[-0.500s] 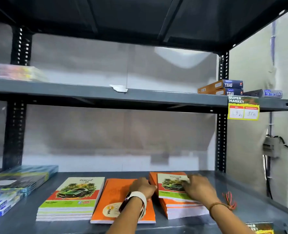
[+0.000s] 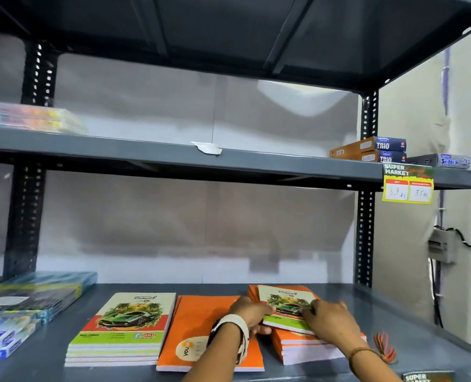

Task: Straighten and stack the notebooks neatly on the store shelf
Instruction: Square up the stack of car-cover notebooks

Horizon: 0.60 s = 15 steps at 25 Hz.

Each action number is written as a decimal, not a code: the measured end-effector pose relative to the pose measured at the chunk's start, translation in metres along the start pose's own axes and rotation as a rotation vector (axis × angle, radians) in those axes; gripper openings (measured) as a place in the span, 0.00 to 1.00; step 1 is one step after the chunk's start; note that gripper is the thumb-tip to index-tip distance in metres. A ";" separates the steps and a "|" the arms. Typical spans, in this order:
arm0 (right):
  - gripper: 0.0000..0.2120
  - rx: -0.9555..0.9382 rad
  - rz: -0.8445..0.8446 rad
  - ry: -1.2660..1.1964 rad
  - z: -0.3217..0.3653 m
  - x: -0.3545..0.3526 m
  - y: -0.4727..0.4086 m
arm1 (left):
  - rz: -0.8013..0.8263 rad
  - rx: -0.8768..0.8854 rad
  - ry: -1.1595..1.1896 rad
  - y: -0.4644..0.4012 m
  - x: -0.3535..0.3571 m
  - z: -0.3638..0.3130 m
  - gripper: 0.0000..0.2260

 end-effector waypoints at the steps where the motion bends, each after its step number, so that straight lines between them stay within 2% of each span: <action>1: 0.20 0.016 0.020 -0.027 0.003 -0.001 0.001 | -0.002 -0.002 0.059 0.003 -0.001 -0.003 0.15; 4: 0.20 0.050 0.080 -0.235 0.024 -0.009 0.002 | -0.026 0.042 0.177 0.012 -0.022 -0.018 0.18; 7: 0.10 0.133 0.143 -0.791 0.057 -0.016 0.005 | -0.113 0.081 0.158 0.024 -0.074 -0.023 0.18; 9: 0.06 0.138 0.134 -0.992 0.086 -0.013 0.002 | -0.186 0.086 0.083 0.035 -0.122 -0.018 0.18; 12: 0.10 0.106 0.212 -1.217 0.148 -0.001 0.003 | -0.251 0.044 0.065 0.056 -0.193 -0.001 0.06; 13: 0.11 0.092 0.249 -1.274 0.169 0.005 0.006 | -0.294 0.030 0.037 0.062 -0.217 0.008 0.06; 15: 0.14 0.064 0.300 -1.332 0.210 0.014 0.018 | -0.362 -0.015 -0.063 0.072 -0.261 0.032 0.14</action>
Point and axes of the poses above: each hand's wrist, its own y-axis away from the middle knuckle, its own x-axis out of the palm, z = x × y, the point moved 6 cm from there along -y, towards the middle knuckle, and after that the axes turned 2 degrees about -y, right-handed, at the moved point
